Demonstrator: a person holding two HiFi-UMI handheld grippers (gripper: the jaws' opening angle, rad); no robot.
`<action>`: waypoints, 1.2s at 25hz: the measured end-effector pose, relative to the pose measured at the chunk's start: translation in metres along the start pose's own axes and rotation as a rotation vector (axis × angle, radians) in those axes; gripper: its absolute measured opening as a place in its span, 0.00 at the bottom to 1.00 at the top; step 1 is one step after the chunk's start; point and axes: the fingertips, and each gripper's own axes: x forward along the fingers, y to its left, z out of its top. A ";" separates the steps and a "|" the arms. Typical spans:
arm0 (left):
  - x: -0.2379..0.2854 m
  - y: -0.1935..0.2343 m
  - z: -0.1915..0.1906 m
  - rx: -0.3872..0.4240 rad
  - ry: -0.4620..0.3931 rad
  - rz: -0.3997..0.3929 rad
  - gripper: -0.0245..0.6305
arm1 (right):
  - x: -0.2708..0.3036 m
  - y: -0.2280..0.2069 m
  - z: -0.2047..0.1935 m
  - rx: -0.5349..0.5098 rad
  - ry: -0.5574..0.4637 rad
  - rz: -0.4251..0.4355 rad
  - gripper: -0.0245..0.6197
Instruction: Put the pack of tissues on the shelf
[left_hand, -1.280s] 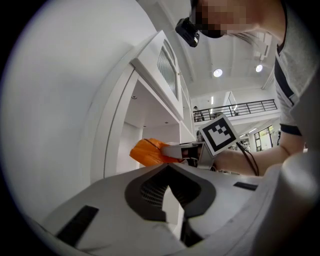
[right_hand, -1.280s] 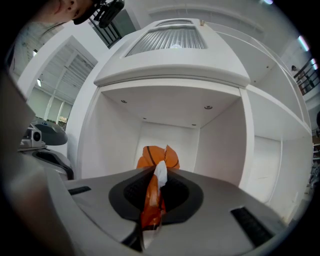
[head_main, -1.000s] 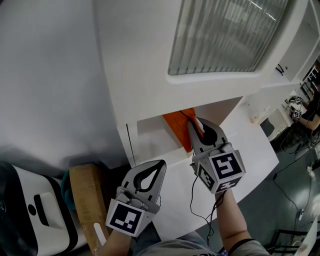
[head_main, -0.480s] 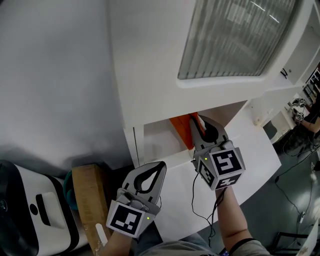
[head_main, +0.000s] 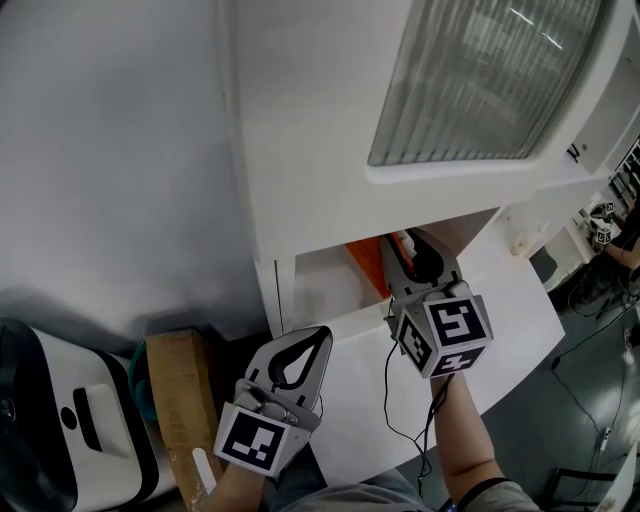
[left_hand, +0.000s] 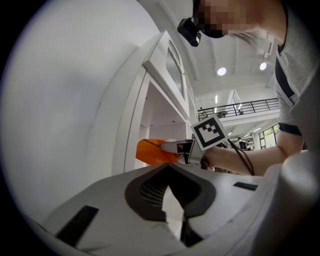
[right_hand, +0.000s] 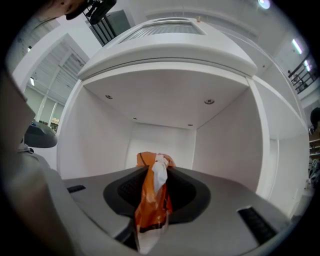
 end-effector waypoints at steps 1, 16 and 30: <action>0.000 0.000 -0.001 -0.002 0.001 0.001 0.08 | 0.000 -0.001 0.001 0.005 -0.004 -0.003 0.24; 0.002 -0.003 0.001 0.000 -0.005 0.000 0.08 | -0.008 -0.008 0.018 0.034 -0.062 -0.015 0.30; 0.008 -0.023 0.005 0.009 -0.009 -0.021 0.08 | -0.035 0.008 0.029 0.024 -0.081 0.080 0.14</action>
